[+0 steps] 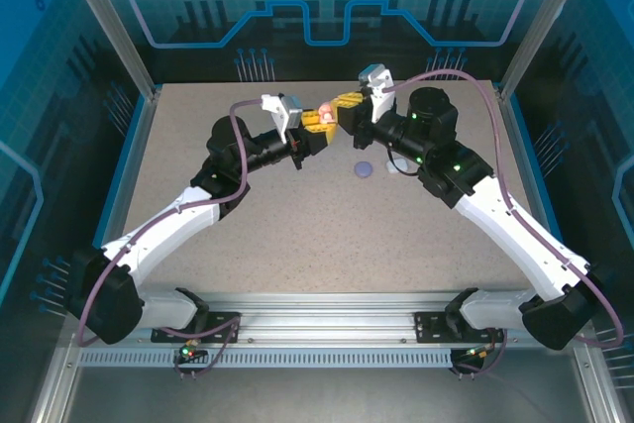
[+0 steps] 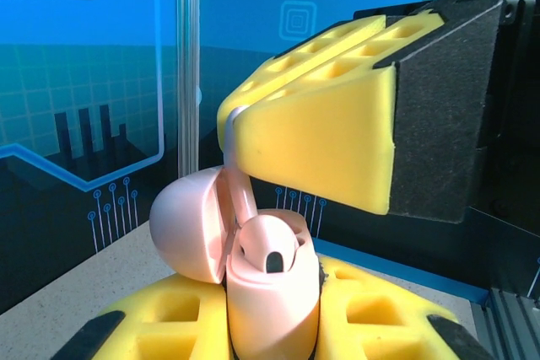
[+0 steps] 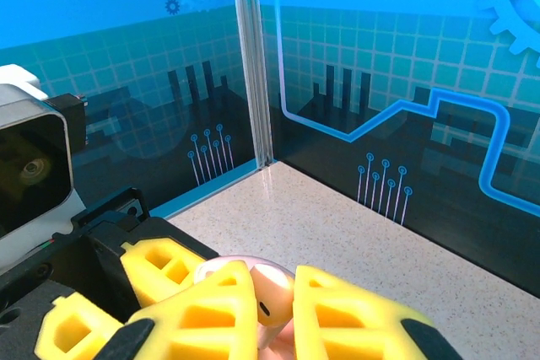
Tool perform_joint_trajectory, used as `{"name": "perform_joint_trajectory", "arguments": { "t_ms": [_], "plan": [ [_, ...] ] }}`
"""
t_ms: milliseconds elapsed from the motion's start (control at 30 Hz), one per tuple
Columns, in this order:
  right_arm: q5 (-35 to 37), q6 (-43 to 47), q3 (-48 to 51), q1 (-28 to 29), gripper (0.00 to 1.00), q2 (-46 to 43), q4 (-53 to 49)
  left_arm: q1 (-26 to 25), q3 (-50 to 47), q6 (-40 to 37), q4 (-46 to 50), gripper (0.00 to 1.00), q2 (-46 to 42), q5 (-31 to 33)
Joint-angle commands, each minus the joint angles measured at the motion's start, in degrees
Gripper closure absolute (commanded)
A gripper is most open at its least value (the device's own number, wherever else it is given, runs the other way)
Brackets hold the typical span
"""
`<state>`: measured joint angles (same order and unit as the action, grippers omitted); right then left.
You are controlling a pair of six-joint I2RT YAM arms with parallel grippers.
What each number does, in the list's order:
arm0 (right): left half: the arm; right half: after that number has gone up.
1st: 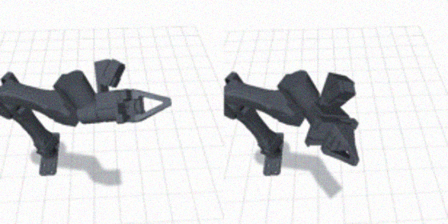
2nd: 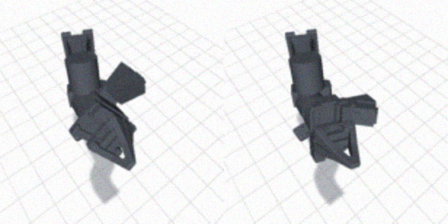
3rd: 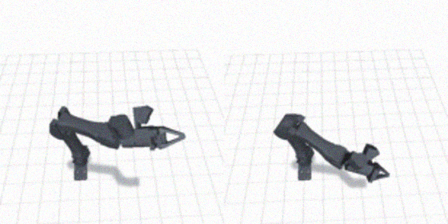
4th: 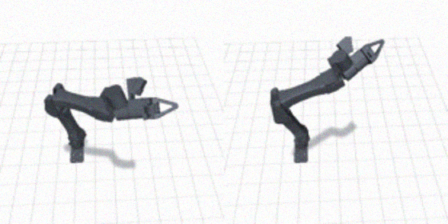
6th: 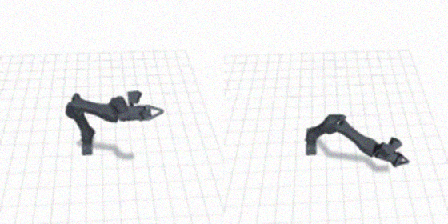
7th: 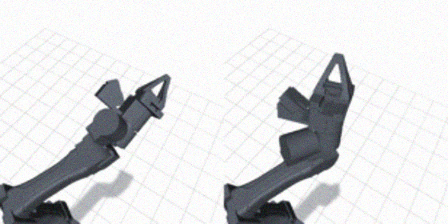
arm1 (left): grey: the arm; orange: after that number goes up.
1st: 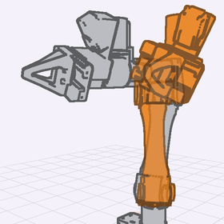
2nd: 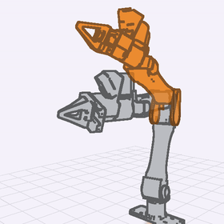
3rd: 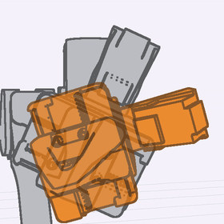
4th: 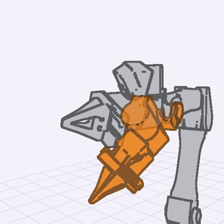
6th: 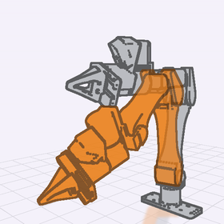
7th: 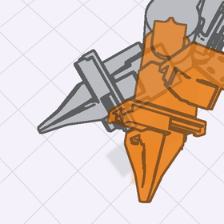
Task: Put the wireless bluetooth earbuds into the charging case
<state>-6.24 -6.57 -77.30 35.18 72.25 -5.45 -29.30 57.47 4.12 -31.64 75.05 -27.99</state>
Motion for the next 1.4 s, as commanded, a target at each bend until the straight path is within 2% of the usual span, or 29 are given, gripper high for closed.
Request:
{"name": "perform_joint_trajectory", "arguments": {
  "t_ms": [0,533,1367],
  "plan": [
    [0.67,0.76,0.14,-0.81,0.88,0.17,1.00,-0.54,2.29,-1.04,-1.32,1.00,-1.56,-1.47],
    [2.03,1.07,2.63,-1.28,0.90,-2.63,0.53,-0.55,2.38,-1.72,-0.44,1.00,-0.94,-1.19],
    [-4.96,2.56,3.67,-0.69,0.92,-3.40,-1.14,-0.83,3.52,-1.48,0.02,1.00,0.09,-1.04]
  ]
}}
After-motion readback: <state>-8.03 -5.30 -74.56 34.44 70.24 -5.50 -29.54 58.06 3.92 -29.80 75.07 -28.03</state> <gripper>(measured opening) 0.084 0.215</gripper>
